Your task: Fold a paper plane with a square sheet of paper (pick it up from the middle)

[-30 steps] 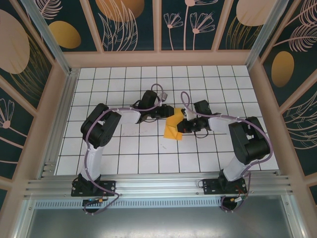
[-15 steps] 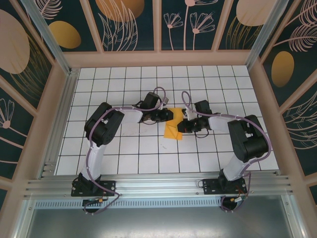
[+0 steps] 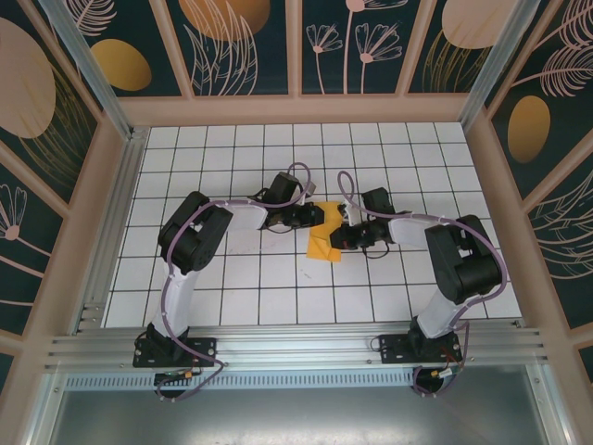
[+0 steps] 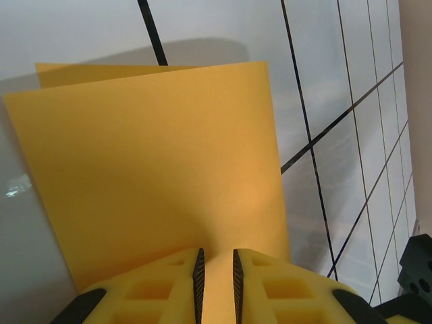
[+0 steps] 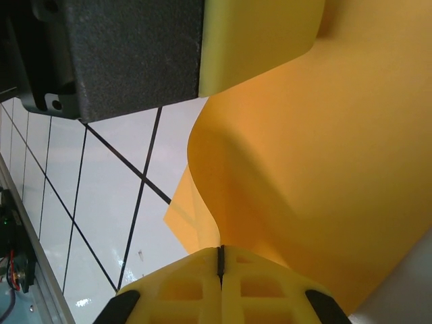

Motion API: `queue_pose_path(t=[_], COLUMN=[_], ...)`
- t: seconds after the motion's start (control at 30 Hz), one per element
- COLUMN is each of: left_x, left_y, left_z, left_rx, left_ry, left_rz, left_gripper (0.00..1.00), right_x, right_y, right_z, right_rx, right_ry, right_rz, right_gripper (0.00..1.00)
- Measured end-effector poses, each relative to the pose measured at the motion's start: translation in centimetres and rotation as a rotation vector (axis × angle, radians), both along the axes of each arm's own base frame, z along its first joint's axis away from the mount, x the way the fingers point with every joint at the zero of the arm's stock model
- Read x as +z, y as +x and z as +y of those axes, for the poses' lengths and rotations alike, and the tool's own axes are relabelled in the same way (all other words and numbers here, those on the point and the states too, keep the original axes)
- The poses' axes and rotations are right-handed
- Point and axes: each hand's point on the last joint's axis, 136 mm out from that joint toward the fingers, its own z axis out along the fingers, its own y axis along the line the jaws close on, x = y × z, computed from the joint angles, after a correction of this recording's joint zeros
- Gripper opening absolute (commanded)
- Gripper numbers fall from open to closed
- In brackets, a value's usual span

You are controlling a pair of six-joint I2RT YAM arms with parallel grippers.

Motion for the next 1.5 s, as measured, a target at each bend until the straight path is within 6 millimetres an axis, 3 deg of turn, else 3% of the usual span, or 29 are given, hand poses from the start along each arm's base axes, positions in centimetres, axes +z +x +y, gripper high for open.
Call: queue_pose_path(t=[0.33,0.5,0.67,0.93,1.13,1.3,1.5], left_x=[0.4,1.7,3.4,5.5,3.9,2.3,3.1], left_y=[0.5,1.1,1.6,0.9,-1.3,-3.0,-3.3], left_z=[0.1,0.0,0.2,0.9,2.0,2.3,1.4], left_rx=[0.014,0.016,0.030,0.037,0.043,0.046,0.042], left_ry=[0.016,0.020,0.019,0.002,-0.011,-0.024,-0.078], left_rz=[-0.038,-0.076,-0.122,-0.160,-0.113,-0.059,-0.060], left_gripper=[0.28,0.31,0.35,0.24,0.19,0.22,0.25], right_x=[0.9,1.0,0.0,-0.4,-0.8,-0.4,-0.6], right_y=[1.9,2.8,3.0,3.6,3.8,4.4,4.7], right_z=[-0.4,-0.6,-0.8,-0.6,-0.8,-0.9,-0.9], right_rx=[-0.031,-0.039,-0.035,-0.025,-0.018,-0.019,-0.016], right_ry=[-0.027,-0.048,-0.067,-0.077,-0.085,-0.083,-0.093], right_rz=[-0.047,-0.053,-0.032,-0.027,-0.024,-0.038,-0.045], right_gripper=[0.01,0.00,0.00,0.00,0.00,0.00,0.00])
